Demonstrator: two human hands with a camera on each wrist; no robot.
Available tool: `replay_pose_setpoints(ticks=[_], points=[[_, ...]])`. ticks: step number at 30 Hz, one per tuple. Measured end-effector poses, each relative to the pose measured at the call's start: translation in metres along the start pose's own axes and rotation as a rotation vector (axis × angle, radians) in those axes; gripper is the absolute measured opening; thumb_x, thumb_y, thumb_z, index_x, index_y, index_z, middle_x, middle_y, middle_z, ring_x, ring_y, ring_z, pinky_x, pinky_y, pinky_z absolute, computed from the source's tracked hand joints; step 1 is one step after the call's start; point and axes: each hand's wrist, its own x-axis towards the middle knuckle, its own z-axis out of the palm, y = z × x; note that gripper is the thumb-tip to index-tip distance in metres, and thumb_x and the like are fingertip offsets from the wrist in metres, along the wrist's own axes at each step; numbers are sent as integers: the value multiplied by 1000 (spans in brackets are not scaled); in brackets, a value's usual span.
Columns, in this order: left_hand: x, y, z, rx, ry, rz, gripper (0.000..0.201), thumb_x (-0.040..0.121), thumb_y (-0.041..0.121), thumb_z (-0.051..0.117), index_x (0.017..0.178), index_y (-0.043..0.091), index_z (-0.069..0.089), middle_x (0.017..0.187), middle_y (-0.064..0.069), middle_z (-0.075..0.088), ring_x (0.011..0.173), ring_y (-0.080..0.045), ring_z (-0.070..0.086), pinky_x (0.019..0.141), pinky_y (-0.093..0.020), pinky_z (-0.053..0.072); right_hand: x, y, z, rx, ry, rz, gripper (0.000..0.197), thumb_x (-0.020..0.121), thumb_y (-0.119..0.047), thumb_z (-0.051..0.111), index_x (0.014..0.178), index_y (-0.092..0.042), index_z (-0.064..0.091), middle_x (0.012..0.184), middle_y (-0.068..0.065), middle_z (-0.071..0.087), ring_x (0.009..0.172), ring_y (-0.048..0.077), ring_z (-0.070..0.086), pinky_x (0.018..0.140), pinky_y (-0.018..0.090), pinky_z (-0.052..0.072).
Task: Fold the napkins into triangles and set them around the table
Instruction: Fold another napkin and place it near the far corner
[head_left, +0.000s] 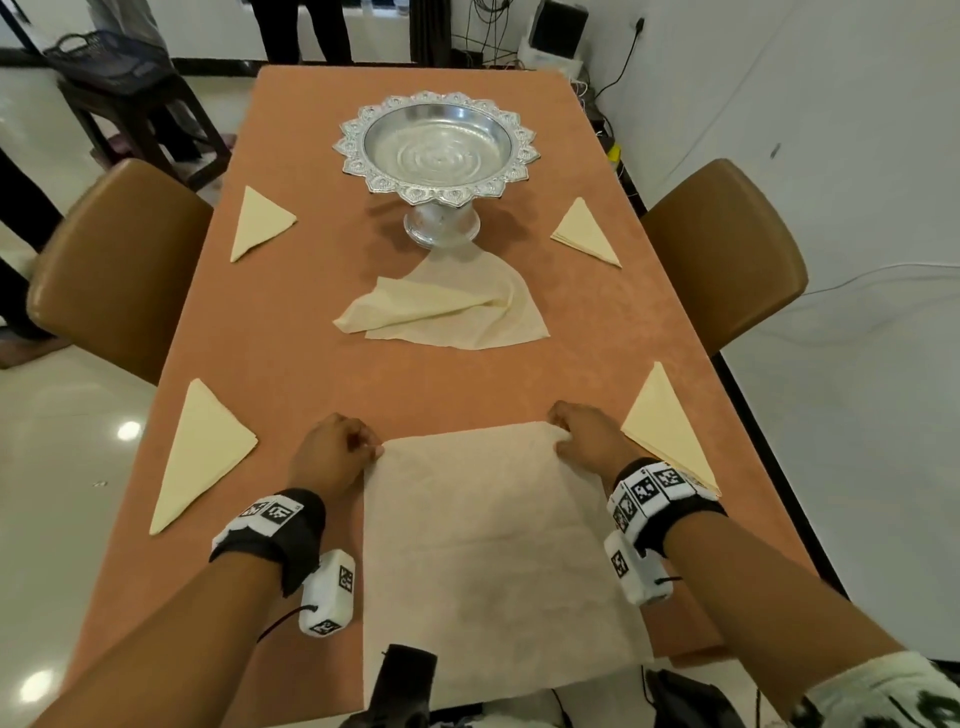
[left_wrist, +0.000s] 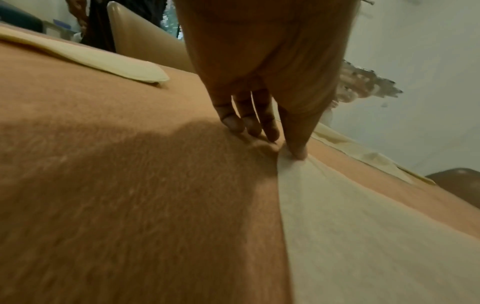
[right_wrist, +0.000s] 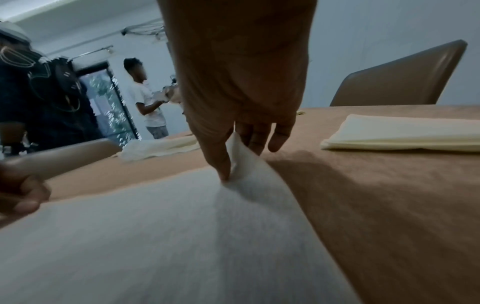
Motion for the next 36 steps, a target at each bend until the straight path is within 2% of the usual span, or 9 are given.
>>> replay_pose_setpoints(ticks=[6, 13, 18, 21, 23, 27, 30, 33, 36], points=[[12, -3, -12, -104, -121, 38, 15, 89, 21, 64, 81, 32, 57, 84, 7, 63, 79, -12, 57, 68, -28, 43, 28, 0, -26, 112, -118, 17, 24, 81, -8, 65, 105, -8, 65, 110, 8, 65, 99, 21, 57, 73, 21, 34], [42, 1, -29, -192, -72, -4, 24, 81, 9, 71, 98, 25, 67, 88, 4, 66, 80, -8, 58, 65, -17, 40, 61, -5, -48, 159, -23, -65, 18, 85, -3, 62, 100, -4, 70, 106, 10, 69, 102, 24, 61, 80, 23, 41], [54, 6, -40, -239, -9, -18, 7, 83, 18, 72, 85, 25, 73, 82, 7, 70, 80, -12, 64, 71, -24, 48, 66, -11, -48, 125, 98, -112, 26, 86, -1, 54, 105, -9, 69, 107, 7, 69, 100, 24, 62, 80, 25, 42], [42, 7, -44, -246, 116, -30, 3, 83, 22, 73, 85, 23, 74, 83, 5, 72, 82, -14, 65, 78, -31, 51, 46, -13, -45, 153, 304, -159, 18, 86, -5, 59, 98, -11, 72, 92, 7, 72, 86, 26, 65, 78, 34, 48], [24, 8, -44, -238, 182, 14, 4, 83, 22, 73, 84, 26, 72, 83, 7, 71, 82, -12, 65, 79, -33, 52, 26, -12, -40, 154, 418, -187, 14, 86, -9, 63, 93, -15, 74, 87, 5, 71, 84, 24, 63, 80, 36, 42], [-32, 8, -36, -73, 294, 133, 13, 83, 28, 71, 83, 40, 65, 85, 3, 65, 75, -13, 58, 66, -33, 45, -25, -4, -26, 99, 591, -306, 14, 85, -22, 60, 85, -22, 74, 82, -6, 68, 84, 20, 55, 73, 38, 37], [-80, 12, -22, 22, 327, 174, 12, 80, 21, 74, 86, 30, 71, 81, 1, 57, 66, -13, 51, 59, -30, 35, -71, 8, -4, 26, 630, -397, 25, 88, -29, 50, 83, -21, 73, 79, -7, 66, 79, 19, 54, 70, 36, 35], [-120, 10, -3, 94, 325, 198, 14, 77, 15, 78, 86, 25, 74, 80, 4, 54, 68, -14, 54, 54, -26, 36, -112, 25, 24, -30, 650, -422, 24, 88, -26, 49, 84, -19, 71, 82, -7, 68, 84, 17, 52, 74, 30, 27], [-151, 4, 19, 118, 357, 249, 6, 78, 26, 73, 84, 23, 74, 77, 11, 49, 74, -10, 50, 55, -26, 34, -142, 40, 54, -34, 642, -410, 23, 87, -22, 47, 85, -19, 70, 84, -7, 68, 89, 14, 49, 74, 30, 25]])
